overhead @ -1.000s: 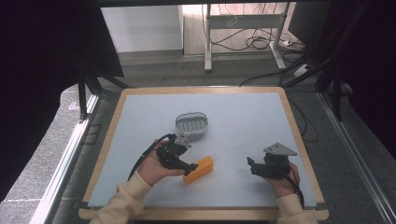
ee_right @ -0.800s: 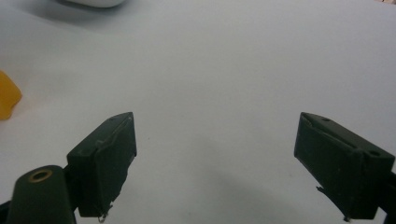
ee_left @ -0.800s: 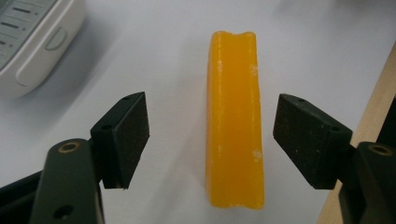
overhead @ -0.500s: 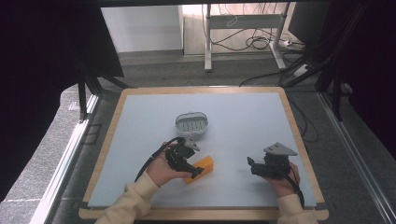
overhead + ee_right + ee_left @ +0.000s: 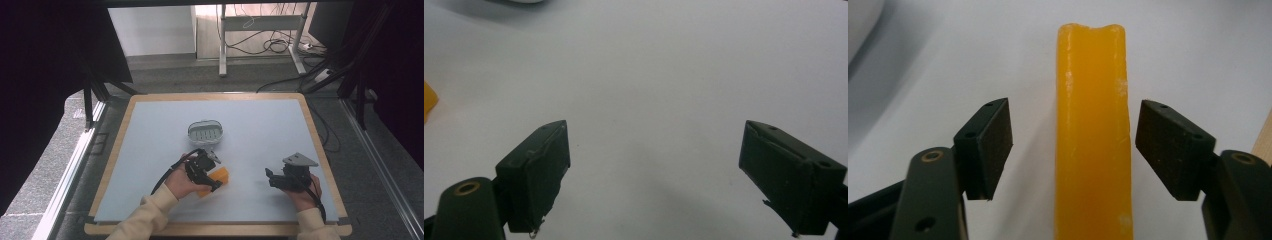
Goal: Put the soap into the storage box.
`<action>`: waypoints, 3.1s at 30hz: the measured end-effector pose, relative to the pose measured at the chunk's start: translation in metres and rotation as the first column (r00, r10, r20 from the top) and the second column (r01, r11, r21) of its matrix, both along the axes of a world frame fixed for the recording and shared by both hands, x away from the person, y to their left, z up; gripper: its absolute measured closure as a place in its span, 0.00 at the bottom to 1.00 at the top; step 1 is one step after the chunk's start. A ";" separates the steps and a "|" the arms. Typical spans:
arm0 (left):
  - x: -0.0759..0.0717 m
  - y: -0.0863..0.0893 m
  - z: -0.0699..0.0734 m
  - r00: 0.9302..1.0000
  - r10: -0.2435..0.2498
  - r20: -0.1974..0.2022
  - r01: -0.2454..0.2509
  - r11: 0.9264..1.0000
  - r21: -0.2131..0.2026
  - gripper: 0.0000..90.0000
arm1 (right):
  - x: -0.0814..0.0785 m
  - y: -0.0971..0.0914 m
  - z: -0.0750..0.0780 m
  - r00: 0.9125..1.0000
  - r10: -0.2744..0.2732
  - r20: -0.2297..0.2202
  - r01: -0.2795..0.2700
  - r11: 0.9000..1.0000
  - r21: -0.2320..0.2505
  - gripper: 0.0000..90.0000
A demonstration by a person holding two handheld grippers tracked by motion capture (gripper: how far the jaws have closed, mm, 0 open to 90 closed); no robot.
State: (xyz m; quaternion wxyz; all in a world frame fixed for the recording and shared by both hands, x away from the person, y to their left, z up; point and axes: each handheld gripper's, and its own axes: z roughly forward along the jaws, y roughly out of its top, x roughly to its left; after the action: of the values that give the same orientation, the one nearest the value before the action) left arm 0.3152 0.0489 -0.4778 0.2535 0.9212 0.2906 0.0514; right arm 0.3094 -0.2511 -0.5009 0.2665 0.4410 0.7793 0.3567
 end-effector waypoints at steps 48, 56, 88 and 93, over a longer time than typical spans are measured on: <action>-0.001 -0.001 0.013 1.000 -0.006 -0.006 0.006 1.000 0.022 0.69 | 0.000 0.000 0.001 1.000 0.001 0.011 -0.001 1.000 -0.005 0.15; 0.003 0.008 0.022 1.000 0.008 0.007 -0.008 1.000 0.002 0.69 | 0.000 -0.001 0.001 1.000 0.000 0.010 0.000 1.000 -0.005 0.15; 0.011 0.026 0.034 0.999 0.038 0.027 -0.037 0.999 -0.023 0.69 | 0.000 0.000 0.000 1.000 0.001 0.008 -0.001 1.000 -0.010 0.15; 0.013 0.028 0.036 0.999 0.046 0.030 -0.045 0.999 -0.028 0.69 | 0.000 0.000 0.000 1.000 0.001 0.007 -0.001 1.000 -0.010 0.15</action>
State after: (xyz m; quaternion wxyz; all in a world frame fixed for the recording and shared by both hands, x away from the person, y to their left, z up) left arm 0.3278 0.0767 -0.4420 0.2690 0.9100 0.3081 0.0674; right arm 0.3094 -0.2513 -0.5006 0.2713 0.4378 0.7804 0.3545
